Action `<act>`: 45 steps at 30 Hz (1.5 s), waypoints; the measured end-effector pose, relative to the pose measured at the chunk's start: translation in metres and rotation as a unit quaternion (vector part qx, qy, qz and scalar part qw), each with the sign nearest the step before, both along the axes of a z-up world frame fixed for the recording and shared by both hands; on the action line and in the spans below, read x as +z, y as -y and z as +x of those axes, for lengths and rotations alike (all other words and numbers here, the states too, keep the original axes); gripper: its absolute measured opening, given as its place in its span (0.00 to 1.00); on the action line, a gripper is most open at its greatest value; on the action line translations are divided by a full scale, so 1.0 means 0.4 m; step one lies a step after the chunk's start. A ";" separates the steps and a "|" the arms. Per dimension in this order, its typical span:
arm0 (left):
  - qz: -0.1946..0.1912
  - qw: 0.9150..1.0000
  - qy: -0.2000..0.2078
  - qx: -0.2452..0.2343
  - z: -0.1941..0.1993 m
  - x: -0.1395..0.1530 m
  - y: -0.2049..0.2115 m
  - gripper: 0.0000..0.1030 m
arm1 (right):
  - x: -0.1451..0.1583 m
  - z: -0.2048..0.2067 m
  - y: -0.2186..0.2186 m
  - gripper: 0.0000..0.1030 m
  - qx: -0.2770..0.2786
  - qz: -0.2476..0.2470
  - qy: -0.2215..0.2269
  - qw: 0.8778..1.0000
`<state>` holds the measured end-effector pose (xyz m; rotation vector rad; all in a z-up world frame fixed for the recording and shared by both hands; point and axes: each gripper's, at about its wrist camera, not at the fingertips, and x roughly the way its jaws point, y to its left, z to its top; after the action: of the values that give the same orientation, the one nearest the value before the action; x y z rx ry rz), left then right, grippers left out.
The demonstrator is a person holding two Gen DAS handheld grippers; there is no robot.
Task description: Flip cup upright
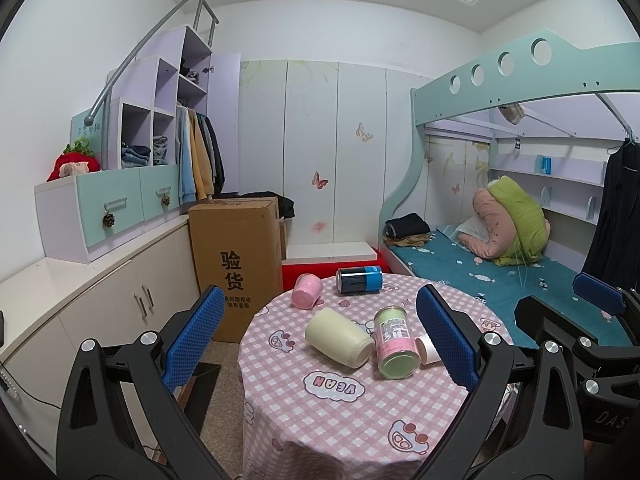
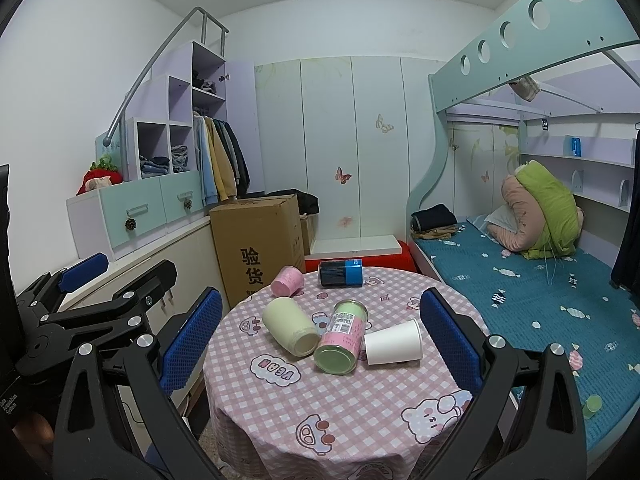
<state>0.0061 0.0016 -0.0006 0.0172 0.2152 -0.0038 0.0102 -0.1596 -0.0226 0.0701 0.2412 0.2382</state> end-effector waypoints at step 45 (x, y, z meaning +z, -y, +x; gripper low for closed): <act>-0.039 0.988 -0.147 -0.001 0.316 -0.163 -0.048 0.94 | -0.113 0.282 -0.013 0.93 0.006 -0.005 -0.101 0.995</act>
<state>0.1324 0.0208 -0.0657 -0.0614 0.5093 -0.0160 0.1231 -0.1543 -0.0678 0.0822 0.4448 0.2427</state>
